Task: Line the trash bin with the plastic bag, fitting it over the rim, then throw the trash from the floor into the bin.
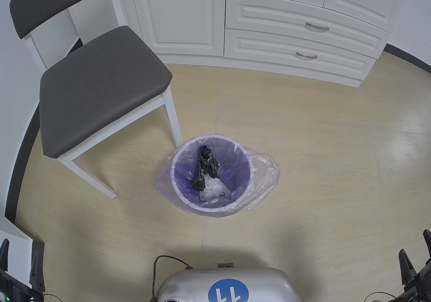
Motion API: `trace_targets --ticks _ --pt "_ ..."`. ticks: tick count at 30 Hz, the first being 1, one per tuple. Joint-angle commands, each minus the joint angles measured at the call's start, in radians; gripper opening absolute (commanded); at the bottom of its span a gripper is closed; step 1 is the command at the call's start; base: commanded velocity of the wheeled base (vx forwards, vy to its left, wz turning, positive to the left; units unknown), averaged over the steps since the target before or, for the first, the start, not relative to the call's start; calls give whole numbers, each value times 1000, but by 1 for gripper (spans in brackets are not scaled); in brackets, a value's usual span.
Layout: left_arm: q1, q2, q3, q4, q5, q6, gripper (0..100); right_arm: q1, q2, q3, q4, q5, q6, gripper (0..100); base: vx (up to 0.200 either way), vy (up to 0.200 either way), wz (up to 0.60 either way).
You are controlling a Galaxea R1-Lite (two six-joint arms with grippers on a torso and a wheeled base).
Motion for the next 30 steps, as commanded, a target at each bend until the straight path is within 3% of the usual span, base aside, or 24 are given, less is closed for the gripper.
trace_targets --ticks 1,5,6,12,17,30 --pt "0 -10 18 4 -26 -5 100 0 -11 18 -1 -39 5 100 0 0 0" --pt "0 -12 18 6 -26 -11 100 0 -11 18 3 -100 11 100 0 0 0" --pt "0 -10 18 6 -25 -17 100 0 -11 18 14 -149 14 100 0 0 0" --pt "0 -12 18 6 -46 -15 100 0 -11 18 34 -114 -27 100 0 0 0" --pt "-1 -10 10 79 -132 -14 100 2 -11 18 52 -86 -38 100 0 0 0" --pt "0 -10 12 75 -129 -29 100 2 -11 18 52 -88 -24 100 0 0 0"
